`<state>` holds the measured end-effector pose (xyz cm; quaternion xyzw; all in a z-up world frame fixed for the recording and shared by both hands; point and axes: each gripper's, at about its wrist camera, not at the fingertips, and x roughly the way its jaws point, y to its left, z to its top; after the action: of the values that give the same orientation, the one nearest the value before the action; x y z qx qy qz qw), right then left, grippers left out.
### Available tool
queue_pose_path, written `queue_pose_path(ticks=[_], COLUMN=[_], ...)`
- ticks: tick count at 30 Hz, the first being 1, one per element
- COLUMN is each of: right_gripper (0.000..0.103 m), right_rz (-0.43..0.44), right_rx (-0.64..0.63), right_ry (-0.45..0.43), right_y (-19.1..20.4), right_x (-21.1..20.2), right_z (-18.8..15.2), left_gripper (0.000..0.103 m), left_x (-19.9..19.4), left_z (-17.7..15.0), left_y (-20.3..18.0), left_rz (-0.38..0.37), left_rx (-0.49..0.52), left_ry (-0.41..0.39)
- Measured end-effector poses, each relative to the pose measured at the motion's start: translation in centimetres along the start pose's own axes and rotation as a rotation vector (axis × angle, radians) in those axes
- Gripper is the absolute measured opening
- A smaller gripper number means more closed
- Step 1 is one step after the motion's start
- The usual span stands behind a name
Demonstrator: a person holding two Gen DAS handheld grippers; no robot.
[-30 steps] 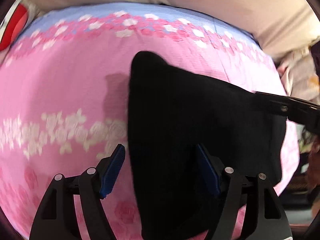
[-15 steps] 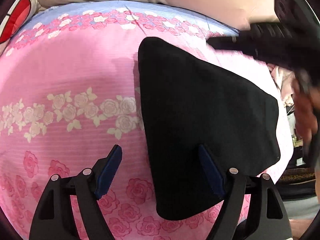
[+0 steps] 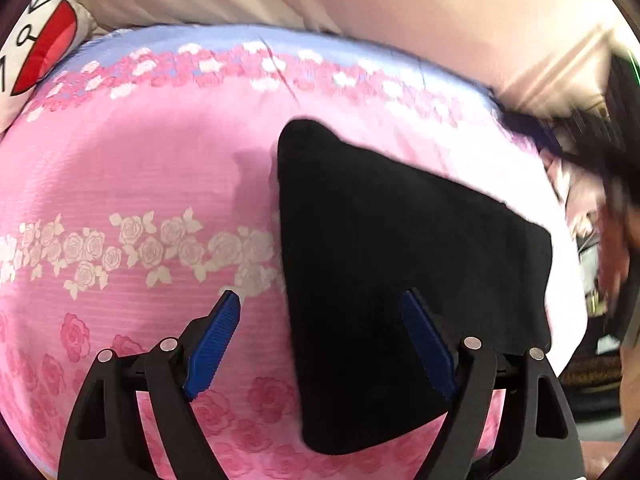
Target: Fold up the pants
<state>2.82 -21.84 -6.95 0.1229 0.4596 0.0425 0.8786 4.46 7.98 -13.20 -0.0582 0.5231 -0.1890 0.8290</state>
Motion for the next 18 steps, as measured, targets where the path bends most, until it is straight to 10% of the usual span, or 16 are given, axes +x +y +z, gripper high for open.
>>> queue_pose_path(ticks=[5, 11, 13, 15, 18], right_gripper=[0.07, 0.066, 0.024, 0.005, 0.004], right_rz=[-0.043, 0.05, 0.078, 0.091, 0.153], right_rx=[0.133, 0.113, 0.08, 0.009, -0.052], right_ry=[0.123, 0.146, 0.164, 0.122, -0.035], right_y=[-9.9, -9.6, -8.9, -7.1, -5.0], right_x=[-2.0, 2.0, 3.0, 1.8, -2.4], right_z=[-6.6, -7.9, -7.7, -6.2, -3.3], left_gripper=[0.08, 0.08, 0.08, 0.08, 0.08], left_x=[0.9, 3.5, 3.7, 3.5, 2.5], left_z=[0.4, 0.2, -0.3, -0.5, -0.5], left_y=[-2.5, -5.7, -6.0, -6.4, -6.4], left_rz=[0.042, 0.138, 0.184, 0.223, 0.248], left_rx=[0.007, 0.066, 0.101, 0.122, 0.111], left_ry=[-0.022, 0.03, 0.026, 0.021, -0.012])
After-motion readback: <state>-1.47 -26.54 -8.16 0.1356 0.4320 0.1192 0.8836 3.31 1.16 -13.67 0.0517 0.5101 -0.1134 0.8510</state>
